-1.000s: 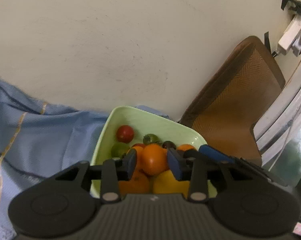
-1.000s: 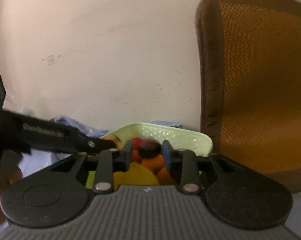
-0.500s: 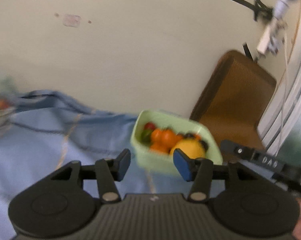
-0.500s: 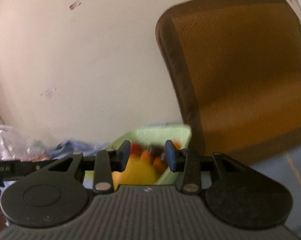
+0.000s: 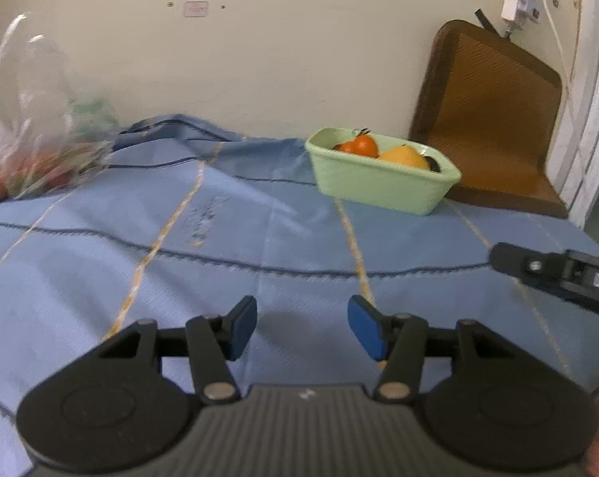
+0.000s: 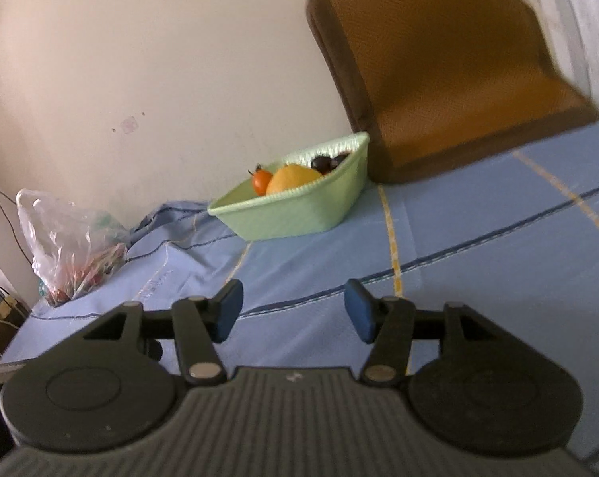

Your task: Organize fruits

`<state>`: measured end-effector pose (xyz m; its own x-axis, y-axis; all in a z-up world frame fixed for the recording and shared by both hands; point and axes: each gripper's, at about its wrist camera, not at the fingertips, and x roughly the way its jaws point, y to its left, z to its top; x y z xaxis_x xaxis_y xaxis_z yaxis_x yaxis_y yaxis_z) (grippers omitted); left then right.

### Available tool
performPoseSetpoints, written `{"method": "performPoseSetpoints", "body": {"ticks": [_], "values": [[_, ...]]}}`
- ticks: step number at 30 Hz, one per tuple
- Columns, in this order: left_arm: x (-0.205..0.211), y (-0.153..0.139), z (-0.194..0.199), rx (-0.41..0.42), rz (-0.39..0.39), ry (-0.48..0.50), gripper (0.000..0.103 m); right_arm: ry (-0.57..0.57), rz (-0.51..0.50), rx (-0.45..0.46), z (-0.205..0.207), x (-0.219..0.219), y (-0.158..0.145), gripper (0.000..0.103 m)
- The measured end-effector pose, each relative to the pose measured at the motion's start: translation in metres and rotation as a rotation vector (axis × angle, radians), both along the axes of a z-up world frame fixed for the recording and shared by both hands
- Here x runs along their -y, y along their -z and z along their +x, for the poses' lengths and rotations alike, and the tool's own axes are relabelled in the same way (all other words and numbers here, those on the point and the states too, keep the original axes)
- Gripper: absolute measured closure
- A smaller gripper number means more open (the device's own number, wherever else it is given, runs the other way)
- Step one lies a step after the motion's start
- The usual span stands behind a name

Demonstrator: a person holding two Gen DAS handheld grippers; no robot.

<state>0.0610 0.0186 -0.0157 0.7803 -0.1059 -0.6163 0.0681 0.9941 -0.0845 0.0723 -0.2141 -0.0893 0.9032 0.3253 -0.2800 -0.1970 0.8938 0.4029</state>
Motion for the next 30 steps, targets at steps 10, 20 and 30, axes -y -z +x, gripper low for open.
{"method": "performPoseSetpoints", "body": {"ticks": [10,20,30], "values": [[0.001,0.0,-0.02,0.087,0.101,-0.079,0.048,0.0,-0.038,0.055,-0.014,-0.004,0.004,0.043],[0.004,0.0,-0.023,0.096,0.135,-0.092,0.044,-0.004,-0.034,0.06,-0.017,-0.001,0.004,0.042],[0.004,0.001,-0.022,0.088,0.142,-0.091,0.043,0.0,-0.032,0.068,-0.018,-0.003,0.004,0.039]]}}
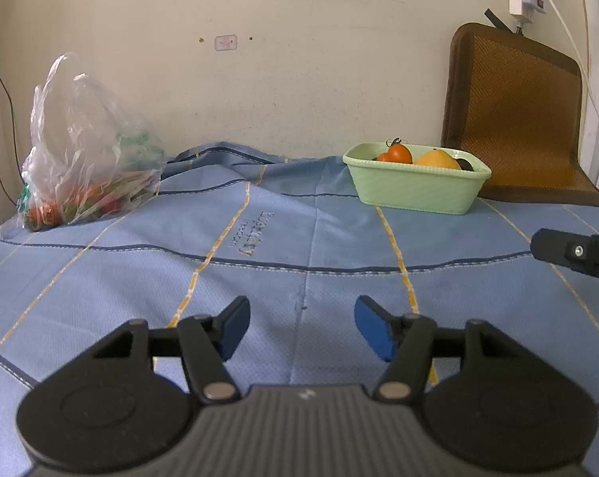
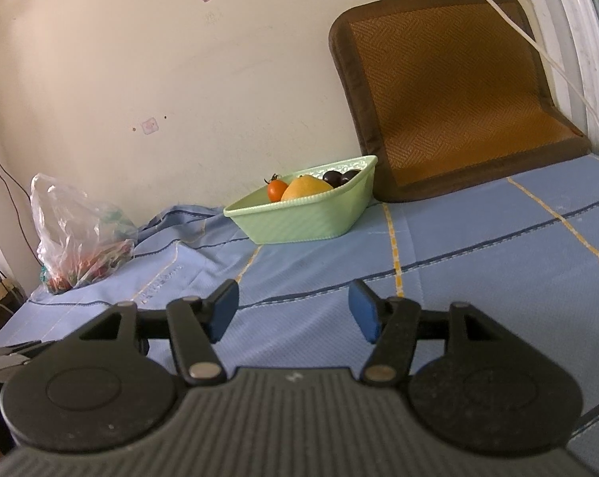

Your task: Organize fruits

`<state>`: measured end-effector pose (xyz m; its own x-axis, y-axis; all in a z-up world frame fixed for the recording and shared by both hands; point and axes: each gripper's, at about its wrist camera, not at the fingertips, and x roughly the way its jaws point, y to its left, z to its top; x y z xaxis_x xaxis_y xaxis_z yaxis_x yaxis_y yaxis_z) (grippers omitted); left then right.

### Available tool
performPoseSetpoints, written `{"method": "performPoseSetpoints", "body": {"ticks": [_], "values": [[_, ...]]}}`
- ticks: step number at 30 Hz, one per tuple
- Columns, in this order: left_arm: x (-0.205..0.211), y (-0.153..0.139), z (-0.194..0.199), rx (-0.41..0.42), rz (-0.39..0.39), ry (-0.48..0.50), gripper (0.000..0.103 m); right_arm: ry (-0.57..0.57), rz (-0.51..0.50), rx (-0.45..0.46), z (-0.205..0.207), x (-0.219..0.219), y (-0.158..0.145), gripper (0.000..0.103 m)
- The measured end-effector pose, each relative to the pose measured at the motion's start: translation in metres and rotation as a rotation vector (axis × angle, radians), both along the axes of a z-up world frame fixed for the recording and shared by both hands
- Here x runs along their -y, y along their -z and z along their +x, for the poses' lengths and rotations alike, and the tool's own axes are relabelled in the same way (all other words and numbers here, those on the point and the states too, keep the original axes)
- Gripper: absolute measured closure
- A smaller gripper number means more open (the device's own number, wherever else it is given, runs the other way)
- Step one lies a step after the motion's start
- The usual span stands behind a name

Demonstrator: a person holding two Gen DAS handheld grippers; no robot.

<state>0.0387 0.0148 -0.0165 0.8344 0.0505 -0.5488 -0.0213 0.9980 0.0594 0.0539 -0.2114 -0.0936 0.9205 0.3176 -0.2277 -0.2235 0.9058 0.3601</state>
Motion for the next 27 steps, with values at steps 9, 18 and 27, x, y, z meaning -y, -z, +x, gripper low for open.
{"method": "performPoseSetpoints", "body": {"ticks": [9,18,27], "values": [[-0.0002,-0.0001,-0.0015,0.007,0.0,0.003,0.041,0.013,0.0,-0.004,-0.0009,0.0004,-0.0007,0.039],[0.0016,-0.0009,-0.0033,0.012,0.008,0.012,0.037,0.023,-0.003,-0.002,-0.0011,0.0004,-0.0007,0.039],[0.0014,-0.0013,-0.0035,0.017,0.008,0.018,0.036,0.032,-0.003,0.0,-0.0019,0.0011,-0.0007,0.039]]}}
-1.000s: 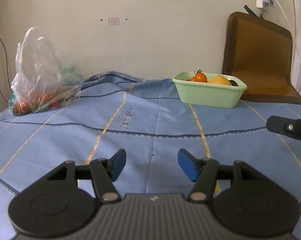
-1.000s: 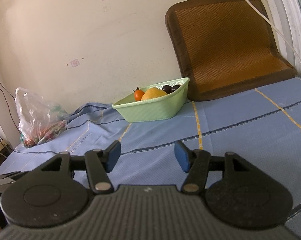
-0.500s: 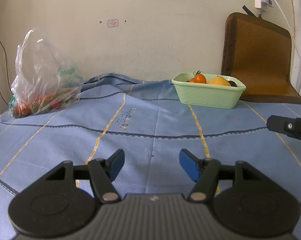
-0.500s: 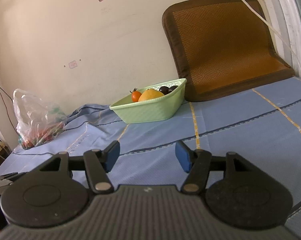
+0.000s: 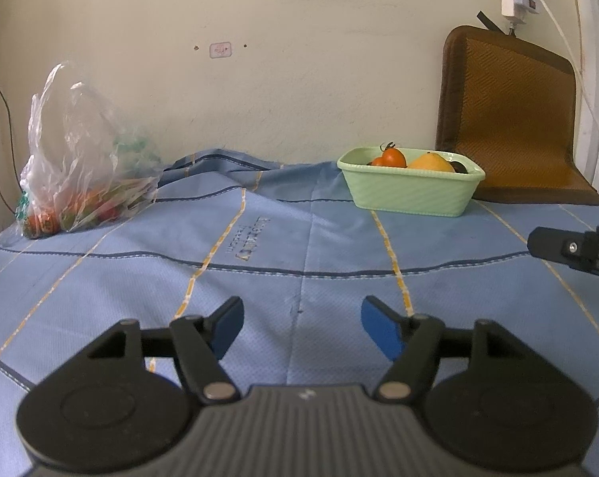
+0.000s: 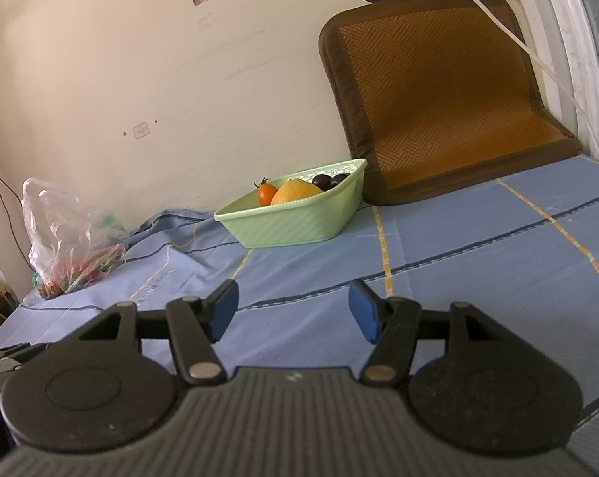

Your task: Organize fruits

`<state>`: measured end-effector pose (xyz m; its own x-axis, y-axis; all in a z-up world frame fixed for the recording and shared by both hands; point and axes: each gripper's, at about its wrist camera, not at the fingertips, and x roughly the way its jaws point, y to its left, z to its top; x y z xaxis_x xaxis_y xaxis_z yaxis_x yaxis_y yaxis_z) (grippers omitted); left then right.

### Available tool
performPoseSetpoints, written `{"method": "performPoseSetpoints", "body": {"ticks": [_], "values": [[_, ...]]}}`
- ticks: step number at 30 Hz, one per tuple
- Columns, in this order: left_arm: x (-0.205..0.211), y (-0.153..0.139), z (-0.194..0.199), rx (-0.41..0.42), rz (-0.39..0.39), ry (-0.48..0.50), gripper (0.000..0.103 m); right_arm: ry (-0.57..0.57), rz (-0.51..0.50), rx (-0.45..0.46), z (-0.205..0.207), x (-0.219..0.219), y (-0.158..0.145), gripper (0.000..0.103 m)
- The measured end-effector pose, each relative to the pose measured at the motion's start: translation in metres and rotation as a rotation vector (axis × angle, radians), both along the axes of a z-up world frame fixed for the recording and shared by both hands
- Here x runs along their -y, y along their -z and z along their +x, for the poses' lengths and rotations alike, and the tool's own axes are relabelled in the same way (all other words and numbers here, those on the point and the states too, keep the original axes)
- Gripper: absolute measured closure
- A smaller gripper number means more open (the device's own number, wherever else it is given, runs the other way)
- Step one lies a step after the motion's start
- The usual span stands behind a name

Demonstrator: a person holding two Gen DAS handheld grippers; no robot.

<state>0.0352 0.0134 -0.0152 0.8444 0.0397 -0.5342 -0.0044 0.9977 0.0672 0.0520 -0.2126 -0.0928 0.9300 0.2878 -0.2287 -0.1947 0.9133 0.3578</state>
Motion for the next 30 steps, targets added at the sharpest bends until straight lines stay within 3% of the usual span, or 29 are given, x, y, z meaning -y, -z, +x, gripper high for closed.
{"method": "performPoseSetpoints", "body": {"ticks": [4,8,30], "values": [[-0.0006,-0.0002,-0.0001,0.001,-0.006,0.003,0.035,-0.001,-0.001,0.0,-0.0001,0.0,-0.0001,0.039],[-0.0013,-0.0011,-0.0014,0.011,-0.011,0.008,0.024,0.002,-0.004,0.001,0.0001,-0.0004,-0.0006,0.039],[-0.0013,0.001,0.0023,-0.005,-0.003,0.007,0.022,0.001,-0.014,0.003,-0.0001,-0.0007,-0.0006,0.039]]}}
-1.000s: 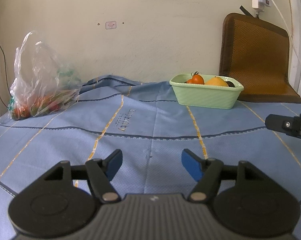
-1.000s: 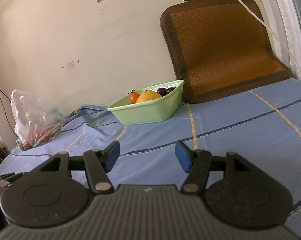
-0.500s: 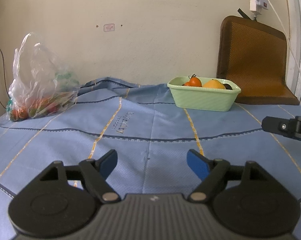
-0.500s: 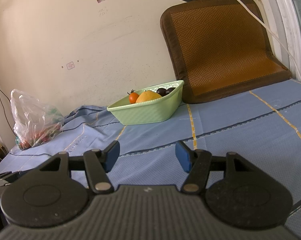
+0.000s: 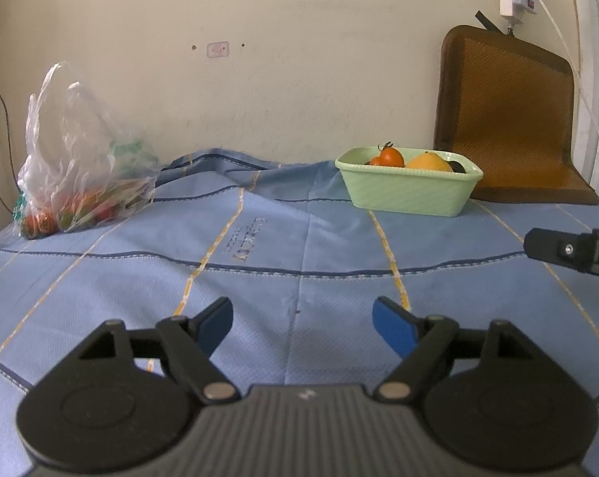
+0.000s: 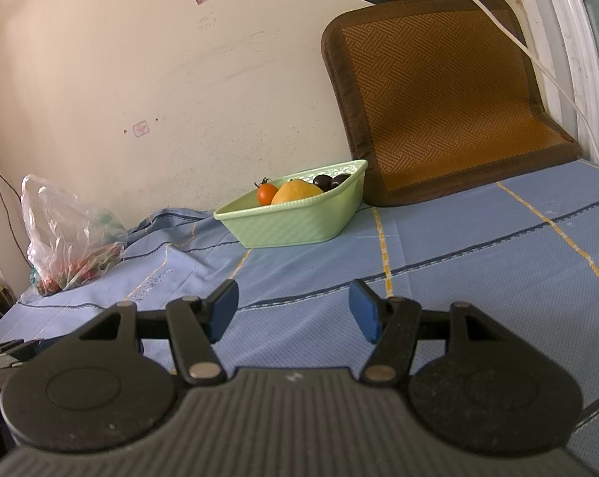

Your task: Organize fruits

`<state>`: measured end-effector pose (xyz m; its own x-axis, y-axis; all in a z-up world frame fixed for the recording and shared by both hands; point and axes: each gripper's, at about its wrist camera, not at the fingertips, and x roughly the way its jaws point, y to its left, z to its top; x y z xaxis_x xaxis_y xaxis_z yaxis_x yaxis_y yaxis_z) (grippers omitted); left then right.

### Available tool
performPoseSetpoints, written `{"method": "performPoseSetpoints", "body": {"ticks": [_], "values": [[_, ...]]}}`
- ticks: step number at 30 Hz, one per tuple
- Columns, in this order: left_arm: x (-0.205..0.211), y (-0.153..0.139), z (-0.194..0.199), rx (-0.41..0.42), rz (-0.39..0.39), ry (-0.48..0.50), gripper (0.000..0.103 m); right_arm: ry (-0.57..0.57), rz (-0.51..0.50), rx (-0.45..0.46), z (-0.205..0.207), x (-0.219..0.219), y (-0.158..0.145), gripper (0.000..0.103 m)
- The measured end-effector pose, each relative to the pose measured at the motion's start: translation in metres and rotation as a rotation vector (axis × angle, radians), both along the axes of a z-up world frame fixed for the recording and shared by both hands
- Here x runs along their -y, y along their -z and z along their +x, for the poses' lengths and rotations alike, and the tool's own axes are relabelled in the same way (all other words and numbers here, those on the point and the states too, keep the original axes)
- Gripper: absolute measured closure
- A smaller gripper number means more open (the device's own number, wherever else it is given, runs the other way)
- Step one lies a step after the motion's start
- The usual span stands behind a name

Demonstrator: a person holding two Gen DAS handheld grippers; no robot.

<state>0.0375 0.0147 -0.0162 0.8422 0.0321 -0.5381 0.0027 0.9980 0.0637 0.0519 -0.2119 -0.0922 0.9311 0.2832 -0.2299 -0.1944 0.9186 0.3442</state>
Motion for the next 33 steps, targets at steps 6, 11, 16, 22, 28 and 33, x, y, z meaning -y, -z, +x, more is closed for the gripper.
{"method": "performPoseSetpoints", "body": {"ticks": [6,11,16,22,28,33], "values": [[-0.001,0.001,0.001,-0.009,0.002,-0.006,0.021,0.0,-0.001,0.0,0.0,-0.001,0.0,0.039],[-0.001,0.001,0.002,-0.011,0.004,-0.009,0.012,0.001,-0.001,0.0,0.0,0.0,0.0,0.039],[0.003,0.0,-0.001,0.009,0.036,-0.005,0.011,-0.001,0.001,0.0,-0.001,-0.001,0.0,0.039],[0.004,-0.001,-0.002,0.016,0.049,-0.01,0.006,-0.003,0.01,-0.001,0.0,-0.001,0.0,0.038],[0.004,-0.002,-0.005,0.039,0.048,-0.022,0.0,-0.009,0.016,-0.001,0.001,0.001,0.0,0.038],[0.0,-0.004,-0.01,0.072,0.025,-0.024,0.0,-0.017,0.018,0.0,0.002,0.001,0.0,0.038]]}}
